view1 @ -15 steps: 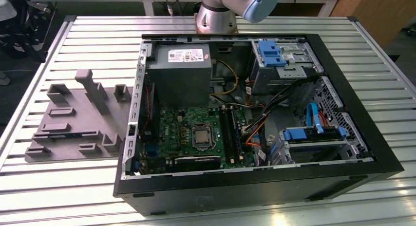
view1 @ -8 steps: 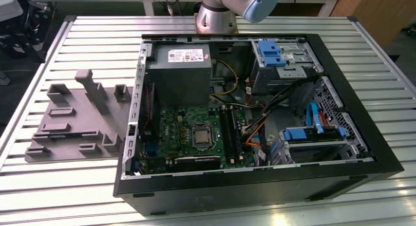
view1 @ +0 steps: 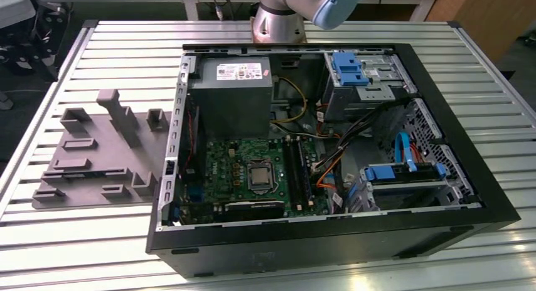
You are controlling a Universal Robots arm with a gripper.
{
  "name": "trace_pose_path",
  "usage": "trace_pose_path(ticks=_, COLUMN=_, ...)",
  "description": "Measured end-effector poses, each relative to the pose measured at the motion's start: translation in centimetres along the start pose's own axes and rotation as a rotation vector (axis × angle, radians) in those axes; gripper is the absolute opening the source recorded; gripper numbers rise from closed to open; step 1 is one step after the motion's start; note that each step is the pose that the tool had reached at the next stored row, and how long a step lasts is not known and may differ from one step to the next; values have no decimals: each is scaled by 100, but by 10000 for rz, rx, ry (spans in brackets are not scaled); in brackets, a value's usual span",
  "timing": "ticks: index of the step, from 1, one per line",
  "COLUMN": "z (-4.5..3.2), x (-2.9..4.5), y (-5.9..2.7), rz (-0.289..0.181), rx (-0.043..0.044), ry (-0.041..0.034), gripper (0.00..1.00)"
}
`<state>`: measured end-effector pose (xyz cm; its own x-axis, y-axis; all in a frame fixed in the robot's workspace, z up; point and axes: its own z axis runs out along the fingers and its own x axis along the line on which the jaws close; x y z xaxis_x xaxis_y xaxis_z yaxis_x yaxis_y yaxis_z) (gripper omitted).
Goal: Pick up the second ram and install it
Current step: 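Pick up the second ram and move it above second insertion slot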
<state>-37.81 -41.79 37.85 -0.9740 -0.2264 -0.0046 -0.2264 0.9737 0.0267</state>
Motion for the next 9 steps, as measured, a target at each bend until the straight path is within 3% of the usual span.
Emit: trace_pose_path(ticks=9, z=3, x=1, y=0, rz=-438, rx=33, ry=20, gripper=11)
